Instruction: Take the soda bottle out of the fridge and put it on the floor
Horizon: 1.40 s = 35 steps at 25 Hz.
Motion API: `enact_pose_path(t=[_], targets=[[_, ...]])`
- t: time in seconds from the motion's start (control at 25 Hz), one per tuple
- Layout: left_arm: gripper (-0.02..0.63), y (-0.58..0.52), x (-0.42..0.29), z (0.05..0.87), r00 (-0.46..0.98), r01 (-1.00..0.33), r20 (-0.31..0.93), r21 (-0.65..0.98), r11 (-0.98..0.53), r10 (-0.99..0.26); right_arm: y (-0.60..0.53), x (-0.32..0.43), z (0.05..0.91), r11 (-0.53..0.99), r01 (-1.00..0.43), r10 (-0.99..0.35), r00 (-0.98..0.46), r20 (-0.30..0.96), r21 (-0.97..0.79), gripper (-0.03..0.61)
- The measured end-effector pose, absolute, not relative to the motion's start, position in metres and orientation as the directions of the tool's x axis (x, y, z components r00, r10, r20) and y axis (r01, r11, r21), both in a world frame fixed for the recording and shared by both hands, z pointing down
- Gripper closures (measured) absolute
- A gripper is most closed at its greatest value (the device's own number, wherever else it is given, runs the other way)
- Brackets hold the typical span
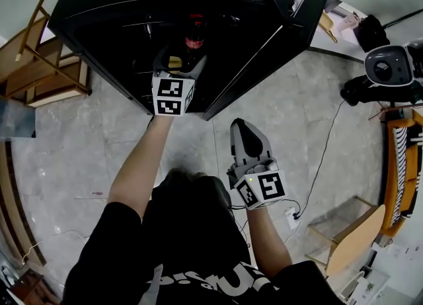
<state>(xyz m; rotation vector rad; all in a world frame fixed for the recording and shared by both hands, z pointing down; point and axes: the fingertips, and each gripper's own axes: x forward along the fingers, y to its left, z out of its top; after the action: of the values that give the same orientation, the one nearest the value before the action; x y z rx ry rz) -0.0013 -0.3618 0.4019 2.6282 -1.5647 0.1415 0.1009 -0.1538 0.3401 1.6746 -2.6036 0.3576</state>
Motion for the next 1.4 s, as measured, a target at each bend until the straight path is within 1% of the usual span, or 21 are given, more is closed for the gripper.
enact_pose_path(t=[0.32,0.56,0.6,0.64,0.68,0.72,0.8,1.08,1.4], targets=[[0.212,-0.421,0.020,0.434,0.485,-0.871,0.176,0.012,-0.490,-0.857,-0.147,0.117,0.362,0.351,-0.918,-0.906,-0.383,0.180,-0.186,0.554],[0.214,-0.435,0.024,0.445,0.475,-0.872,0.207,-0.020,-0.489,-0.855,-0.143,0.129,0.372,0.312,-0.929,-0.916,-0.349,0.196,-0.200,0.554],[0.219,-0.435,0.024,0.445,0.474,-0.871,0.208,-0.028,-0.490,-0.856,-0.142,0.131,0.374,0.306,-0.930,-0.917,-0.345,0.198,-0.202,0.554],[0.238,-0.436,0.025,0.446,0.473,-0.871,0.209,-0.035,-0.490,-0.856,-0.142,0.132,0.376,0.300,-0.932,-0.919,-0.340,0.201,-0.205,0.554],[0.281,-0.436,0.026,0.445,0.473,-0.871,0.210,-0.040,-0.490,-0.856,-0.141,0.134,0.378,0.293,-0.933,-0.920,-0.335,0.205,-0.208,0.554],[0.298,-0.435,0.026,0.444,0.472,-0.871,0.209,-0.040,-0.490,-0.856,-0.141,0.135,0.380,0.287,-0.934,-0.921,-0.330,0.208,-0.212,0.554],[0.302,-0.433,0.027,0.440,0.473,-0.871,0.204,-0.033,-0.489,-0.857,-0.139,0.138,0.380,0.276,-0.936,-0.922,-0.321,0.215,-0.217,0.554],[0.307,-0.397,0.011,0.438,0.450,-0.882,0.226,-0.036,-0.469,-0.864,-0.127,0.141,0.375,0.243,-0.944,-0.925,-0.295,0.239,-0.223,0.554],[0.307,-0.313,-0.008,0.425,0.488,-0.861,0.242,-0.023,-0.507,-0.839,-0.106,0.140,0.360,0.248,-0.942,-0.910,-0.307,0.279,-0.227,0.554]])
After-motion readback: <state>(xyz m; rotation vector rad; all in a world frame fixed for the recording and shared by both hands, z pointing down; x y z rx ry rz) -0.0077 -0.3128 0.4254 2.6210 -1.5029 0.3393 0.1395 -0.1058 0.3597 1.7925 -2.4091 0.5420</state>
